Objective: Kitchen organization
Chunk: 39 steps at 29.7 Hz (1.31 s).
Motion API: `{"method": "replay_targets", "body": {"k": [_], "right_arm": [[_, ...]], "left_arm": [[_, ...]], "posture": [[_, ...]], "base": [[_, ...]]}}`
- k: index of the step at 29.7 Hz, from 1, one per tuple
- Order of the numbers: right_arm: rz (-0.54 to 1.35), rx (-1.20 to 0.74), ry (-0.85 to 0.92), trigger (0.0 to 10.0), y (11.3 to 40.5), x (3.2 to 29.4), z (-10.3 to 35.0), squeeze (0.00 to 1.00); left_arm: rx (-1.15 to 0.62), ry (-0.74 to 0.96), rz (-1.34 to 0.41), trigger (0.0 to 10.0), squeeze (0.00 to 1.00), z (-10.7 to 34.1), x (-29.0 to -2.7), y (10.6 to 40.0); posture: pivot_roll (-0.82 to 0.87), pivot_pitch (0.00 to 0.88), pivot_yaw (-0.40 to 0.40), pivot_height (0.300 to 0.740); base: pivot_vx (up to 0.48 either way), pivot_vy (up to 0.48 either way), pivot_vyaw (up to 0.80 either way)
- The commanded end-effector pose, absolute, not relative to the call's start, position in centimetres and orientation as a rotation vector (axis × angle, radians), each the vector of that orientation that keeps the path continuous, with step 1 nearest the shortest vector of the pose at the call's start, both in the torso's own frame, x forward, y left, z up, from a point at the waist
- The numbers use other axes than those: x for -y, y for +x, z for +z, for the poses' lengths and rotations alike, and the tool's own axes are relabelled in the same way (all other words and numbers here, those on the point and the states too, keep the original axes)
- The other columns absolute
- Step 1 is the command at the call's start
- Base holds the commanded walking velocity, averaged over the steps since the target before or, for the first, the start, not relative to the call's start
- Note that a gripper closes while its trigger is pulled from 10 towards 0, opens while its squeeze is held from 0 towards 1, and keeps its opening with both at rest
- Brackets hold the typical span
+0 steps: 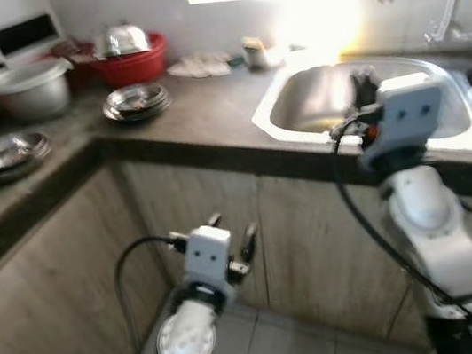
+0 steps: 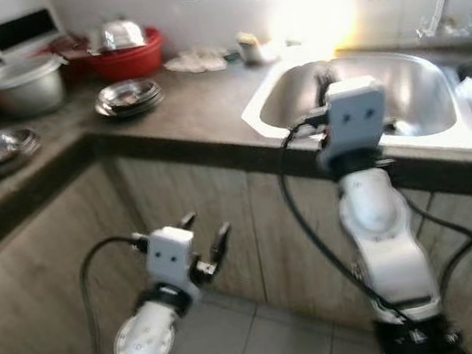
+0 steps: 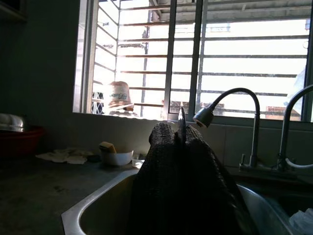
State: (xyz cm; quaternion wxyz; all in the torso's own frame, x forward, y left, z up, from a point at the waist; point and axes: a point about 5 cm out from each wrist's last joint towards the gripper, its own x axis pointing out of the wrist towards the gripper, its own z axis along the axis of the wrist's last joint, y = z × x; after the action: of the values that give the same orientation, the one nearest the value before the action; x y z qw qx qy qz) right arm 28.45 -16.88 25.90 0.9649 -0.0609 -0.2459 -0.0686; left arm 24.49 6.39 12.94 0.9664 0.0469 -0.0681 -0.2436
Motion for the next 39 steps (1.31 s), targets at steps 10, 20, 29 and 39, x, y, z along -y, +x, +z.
{"method": "replay_targets", "body": {"k": [10,20,29,39], "right_arm": [[-0.089,0.513,-0.100,10.0,28.3,15.7,26.4,0.00],[-0.052,0.492,-0.096,10.0,28.8,15.3,26.1,0.00],[0.068,0.445,-0.140,10.0,29.1,13.9,25.1,0.00],[0.101,0.358,-0.129,10.0,30.1,13.8,24.3,0.00]], "left_arm": [[0.131,0.120,-0.459,10.0,0.00,13.1,-7.5,24.8],[0.130,0.120,-0.457,10.0,0.00,13.1,-7.6,24.9],[0.129,0.119,-0.451,10.0,0.00,13.1,-7.6,24.9],[0.128,0.121,-0.450,10.0,0.00,13.1,-7.5,24.9]], "posture": [[0.10,0.000,-0.009,0.740],[0.10,0.000,-0.011,0.740],[0.10,0.000,-0.015,0.740],[0.10,0.000,-0.021,0.740]], "base": [[0.328,0.000,-0.45],[0.327,0.000,-0.42],[0.328,0.000,0.20],[0.326,0.000,0.24]]}}
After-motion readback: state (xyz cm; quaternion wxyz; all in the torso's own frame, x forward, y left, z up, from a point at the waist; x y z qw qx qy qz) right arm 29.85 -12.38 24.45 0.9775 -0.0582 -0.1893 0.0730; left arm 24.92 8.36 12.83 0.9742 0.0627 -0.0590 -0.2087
